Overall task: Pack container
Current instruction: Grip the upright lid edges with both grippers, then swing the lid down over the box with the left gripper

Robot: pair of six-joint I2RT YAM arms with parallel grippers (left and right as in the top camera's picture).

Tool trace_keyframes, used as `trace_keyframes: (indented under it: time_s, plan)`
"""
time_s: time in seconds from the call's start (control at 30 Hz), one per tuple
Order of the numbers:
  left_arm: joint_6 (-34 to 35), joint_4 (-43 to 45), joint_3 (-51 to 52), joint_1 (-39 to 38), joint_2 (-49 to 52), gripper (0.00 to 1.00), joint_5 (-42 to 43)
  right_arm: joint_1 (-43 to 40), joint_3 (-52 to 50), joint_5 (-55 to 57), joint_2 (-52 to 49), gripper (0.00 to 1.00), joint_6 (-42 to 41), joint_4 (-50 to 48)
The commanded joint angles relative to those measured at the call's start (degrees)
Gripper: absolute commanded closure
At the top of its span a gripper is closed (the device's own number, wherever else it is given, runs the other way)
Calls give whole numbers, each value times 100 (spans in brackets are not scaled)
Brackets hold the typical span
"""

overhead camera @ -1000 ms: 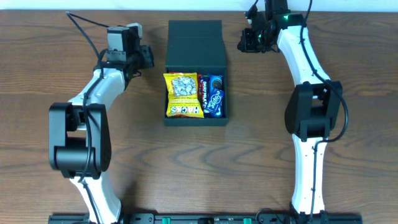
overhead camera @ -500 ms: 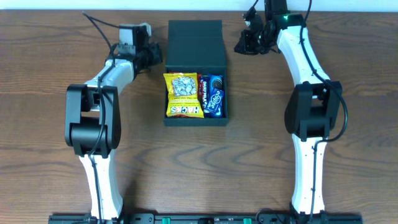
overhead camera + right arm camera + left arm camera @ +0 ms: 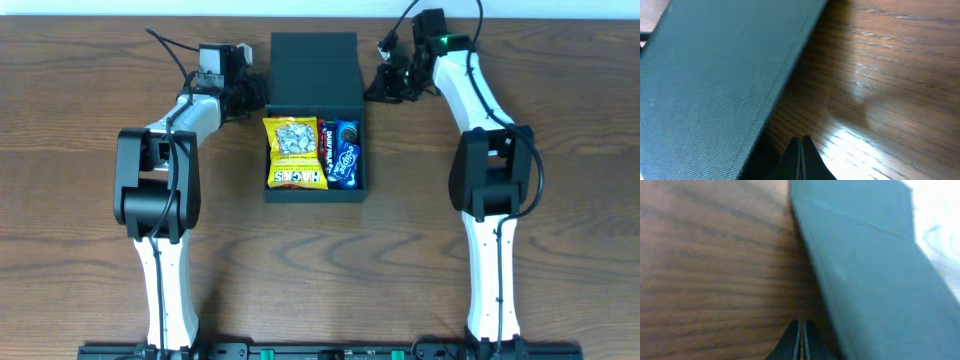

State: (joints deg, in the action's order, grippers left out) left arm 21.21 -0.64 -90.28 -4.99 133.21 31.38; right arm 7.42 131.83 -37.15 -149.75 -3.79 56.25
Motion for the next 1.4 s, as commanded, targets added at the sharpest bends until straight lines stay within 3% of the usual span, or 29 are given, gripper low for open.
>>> trace_keyframes:
  time_s: [0.0,0.2,0.37,0.53,0.8,1.03,1.23,1.37]
  plan:
    - [223,181,-70,-7,52,94,315,92,2,-365,-133,99,133,-13]
    - [236,426,-70,13,52,94,809,66,4,-1167,-208,98,393,-256]
    - [243,1147,-101,129,50,94,1659,-94,13,-1945,-195,98,463,-492]
    - [234,1147,-221,164,50,95,2057,-227,17,-2376,39,99,715,-527]
    - [192,1145,-619,170,-9,95,2962,-190,17,-2164,863,98,1231,-435]
    - [-225,1064,-664,184,-433,95,3456,-114,17,-1416,1488,98,2114,568]
    - [-1534,-420,-664,374,-925,95,3303,50,17,-918,1679,99,2859,1674]
    - [-2280,-1360,-664,621,-1294,95,2855,109,17,-284,1753,98,2938,2059]
